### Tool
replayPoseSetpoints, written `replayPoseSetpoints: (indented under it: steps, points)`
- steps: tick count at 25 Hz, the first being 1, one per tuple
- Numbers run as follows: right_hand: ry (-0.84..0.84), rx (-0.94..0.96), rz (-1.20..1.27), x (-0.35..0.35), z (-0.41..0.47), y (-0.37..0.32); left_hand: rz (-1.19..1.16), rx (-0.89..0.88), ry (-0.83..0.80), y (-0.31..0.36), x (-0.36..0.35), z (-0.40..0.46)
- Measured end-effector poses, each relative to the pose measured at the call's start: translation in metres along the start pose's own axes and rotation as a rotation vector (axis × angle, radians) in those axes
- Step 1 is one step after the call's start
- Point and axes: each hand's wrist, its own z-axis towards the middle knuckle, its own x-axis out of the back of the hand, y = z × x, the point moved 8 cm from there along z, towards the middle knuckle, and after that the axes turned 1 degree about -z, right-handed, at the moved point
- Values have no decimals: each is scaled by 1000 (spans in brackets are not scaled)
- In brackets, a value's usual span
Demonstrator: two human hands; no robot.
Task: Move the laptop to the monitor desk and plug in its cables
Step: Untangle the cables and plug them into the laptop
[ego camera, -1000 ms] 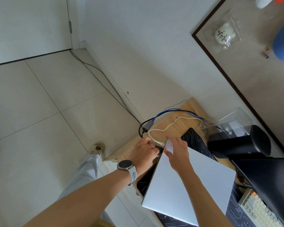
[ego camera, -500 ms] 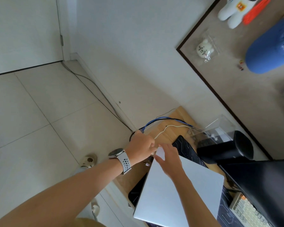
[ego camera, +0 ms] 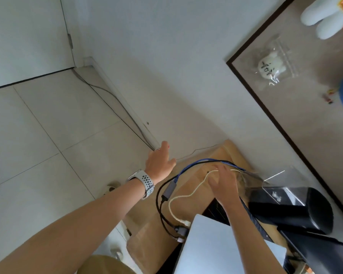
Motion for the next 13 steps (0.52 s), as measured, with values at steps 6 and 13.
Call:
replayPoseSetpoints:
  steps: [6, 13]
  points:
    - [-117, -94, -95, -16, 106, 7, 25, 77, -81, -31, 2, 75]
    - [-148, -227, -234, -37, 177, 30, 158, 138, -163, -63, -20, 126]
